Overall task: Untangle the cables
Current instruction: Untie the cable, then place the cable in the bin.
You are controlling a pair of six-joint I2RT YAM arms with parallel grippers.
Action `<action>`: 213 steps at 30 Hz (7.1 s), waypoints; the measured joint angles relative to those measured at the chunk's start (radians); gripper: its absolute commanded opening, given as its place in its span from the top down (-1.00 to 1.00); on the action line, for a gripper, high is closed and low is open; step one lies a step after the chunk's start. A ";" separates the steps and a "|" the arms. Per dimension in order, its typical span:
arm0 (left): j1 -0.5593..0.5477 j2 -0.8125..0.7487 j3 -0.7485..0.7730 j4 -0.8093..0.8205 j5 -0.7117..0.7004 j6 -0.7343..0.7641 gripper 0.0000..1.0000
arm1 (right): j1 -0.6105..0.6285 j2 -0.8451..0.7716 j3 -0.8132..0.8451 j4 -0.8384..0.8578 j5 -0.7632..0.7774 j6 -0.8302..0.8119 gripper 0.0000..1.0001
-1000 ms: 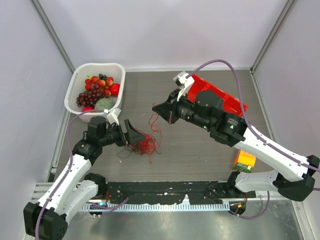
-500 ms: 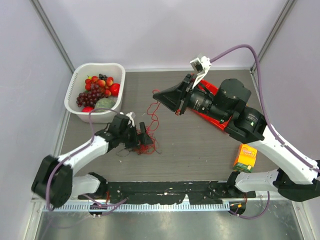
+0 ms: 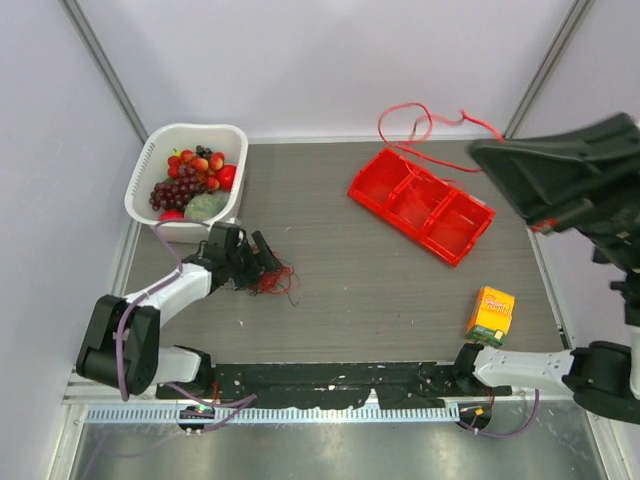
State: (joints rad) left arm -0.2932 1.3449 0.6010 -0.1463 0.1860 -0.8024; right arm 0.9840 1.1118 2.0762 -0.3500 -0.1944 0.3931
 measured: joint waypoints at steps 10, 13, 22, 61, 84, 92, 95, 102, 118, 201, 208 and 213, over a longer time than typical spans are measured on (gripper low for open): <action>0.004 -0.430 -0.029 -0.131 0.144 0.025 -0.90 | 0.000 -0.113 -0.428 -0.011 0.258 -0.118 0.99; 0.004 -0.566 -0.011 -0.164 0.237 0.023 -0.93 | 0.000 -0.055 -0.530 -0.100 0.351 -0.144 0.99; 0.004 -0.742 0.108 -0.262 0.376 0.017 -0.96 | -0.011 -0.054 -0.517 -0.204 0.542 -0.180 0.99; 0.004 -0.800 0.232 -0.469 0.515 0.105 -0.99 | -0.807 0.262 -0.154 -0.347 0.433 -0.233 0.99; 0.004 -0.792 0.262 -0.510 0.515 0.130 -0.99 | -0.910 0.261 -0.277 -0.306 0.352 -0.225 0.99; 0.004 -0.793 0.262 -0.511 0.515 0.130 -0.99 | -0.928 0.261 -0.241 -0.298 0.352 -0.222 0.99; 0.004 -0.793 0.262 -0.511 0.515 0.130 -0.99 | -0.932 0.256 -0.275 -0.285 0.360 -0.223 0.99; 0.004 -0.793 0.262 -0.518 0.517 0.131 -0.99 | -0.958 0.256 -0.380 -0.270 0.369 -0.223 0.99; 0.004 -0.823 0.259 -0.523 0.519 0.131 -0.99 | -0.966 0.236 -0.570 -0.249 0.490 -0.209 0.99; 0.004 -0.827 0.210 -0.526 0.447 0.022 -0.98 | -1.014 0.216 -1.000 0.006 0.326 0.042 0.99; 0.004 -0.827 0.196 -0.526 0.443 0.025 -0.98 | -1.030 0.232 -1.091 0.045 0.361 0.106 0.99; 0.004 -0.826 0.172 -0.525 0.442 0.026 -0.98 | -1.052 0.371 -1.081 0.119 0.372 0.099 0.99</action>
State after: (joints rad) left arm -0.2893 0.5194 0.7734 -0.6716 0.6281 -0.7769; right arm -0.0685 1.4826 0.9951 -0.2314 0.1780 0.4919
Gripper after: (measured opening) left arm 0.988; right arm 0.044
